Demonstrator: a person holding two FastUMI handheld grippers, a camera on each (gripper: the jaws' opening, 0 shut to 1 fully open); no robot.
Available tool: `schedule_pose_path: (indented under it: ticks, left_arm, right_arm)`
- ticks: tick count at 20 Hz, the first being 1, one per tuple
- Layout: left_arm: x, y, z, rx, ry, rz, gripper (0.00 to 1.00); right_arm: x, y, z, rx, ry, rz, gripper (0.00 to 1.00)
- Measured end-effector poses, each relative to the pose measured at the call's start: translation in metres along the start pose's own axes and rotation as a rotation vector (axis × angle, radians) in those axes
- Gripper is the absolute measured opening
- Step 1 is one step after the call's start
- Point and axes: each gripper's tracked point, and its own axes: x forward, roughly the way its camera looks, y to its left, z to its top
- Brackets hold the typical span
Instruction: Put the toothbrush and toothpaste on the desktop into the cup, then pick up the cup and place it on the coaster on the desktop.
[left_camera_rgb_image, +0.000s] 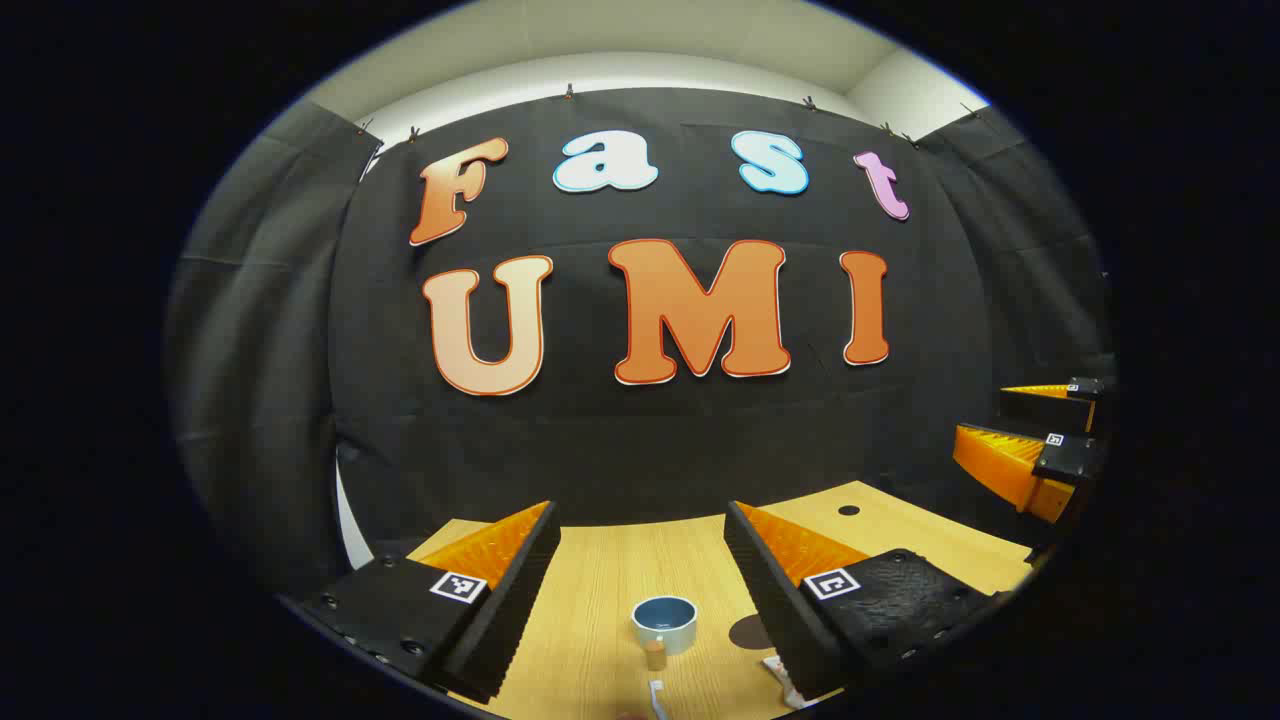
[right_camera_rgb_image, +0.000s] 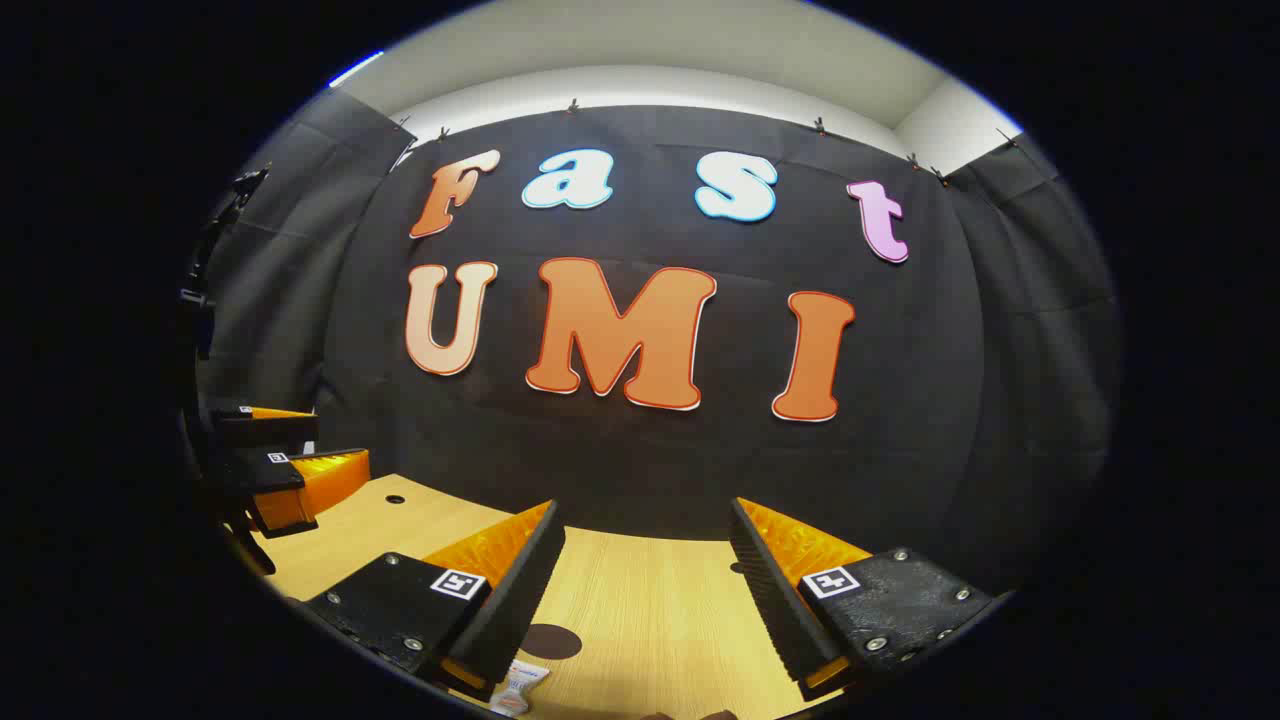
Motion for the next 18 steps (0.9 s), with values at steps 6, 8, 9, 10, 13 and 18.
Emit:
schedule_pose_path:
  ticks: [6, 8, 9, 10, 13, 18]
  left_arm:
    - [-0.002, -0.016, -0.006, 0.012, 0.002, 0.048, 0.99]
    - [0.000, -0.021, -0.009, 0.001, 0.009, 0.066, 0.99]
    - [-0.001, -0.022, -0.010, -0.004, 0.014, 0.077, 0.99]
    - [-0.001, -0.021, -0.010, -0.008, 0.016, 0.091, 0.99]
    - [0.000, -0.018, -0.008, -0.014, 0.016, 0.113, 0.99]
    - [0.009, -0.001, -0.023, -0.008, 0.064, 0.115, 0.99]
  right_arm:
    - [0.006, 0.007, -0.012, 0.029, 0.031, 0.082, 0.99]
    - [0.007, 0.009, -0.012, 0.034, 0.019, 0.108, 0.99]
    - [0.008, 0.011, -0.012, 0.038, 0.018, 0.122, 0.99]
    - [0.008, 0.012, -0.016, 0.040, 0.024, 0.137, 0.99]
    - [0.012, 0.015, -0.017, 0.033, 0.029, 0.162, 0.99]
    - [0.018, 0.016, -0.023, 0.025, 0.045, 0.142, 0.99]
